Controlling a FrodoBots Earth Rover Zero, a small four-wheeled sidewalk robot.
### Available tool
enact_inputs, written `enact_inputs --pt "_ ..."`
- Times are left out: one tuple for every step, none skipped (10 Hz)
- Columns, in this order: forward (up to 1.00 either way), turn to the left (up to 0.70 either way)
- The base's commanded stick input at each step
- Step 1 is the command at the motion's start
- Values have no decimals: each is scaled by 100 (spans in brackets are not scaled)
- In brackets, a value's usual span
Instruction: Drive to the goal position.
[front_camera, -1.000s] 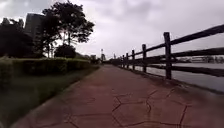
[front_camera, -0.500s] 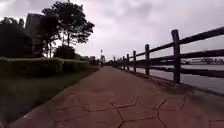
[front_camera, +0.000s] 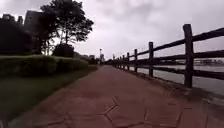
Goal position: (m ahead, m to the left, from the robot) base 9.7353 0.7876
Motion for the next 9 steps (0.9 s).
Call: enact_inputs --pt "100 0" --pt "100 0" --pt "100 0" --pt "100 0" --pt "100 0" --pt "100 0" --pt "100 0" --pt "100 0" --pt "100 0"
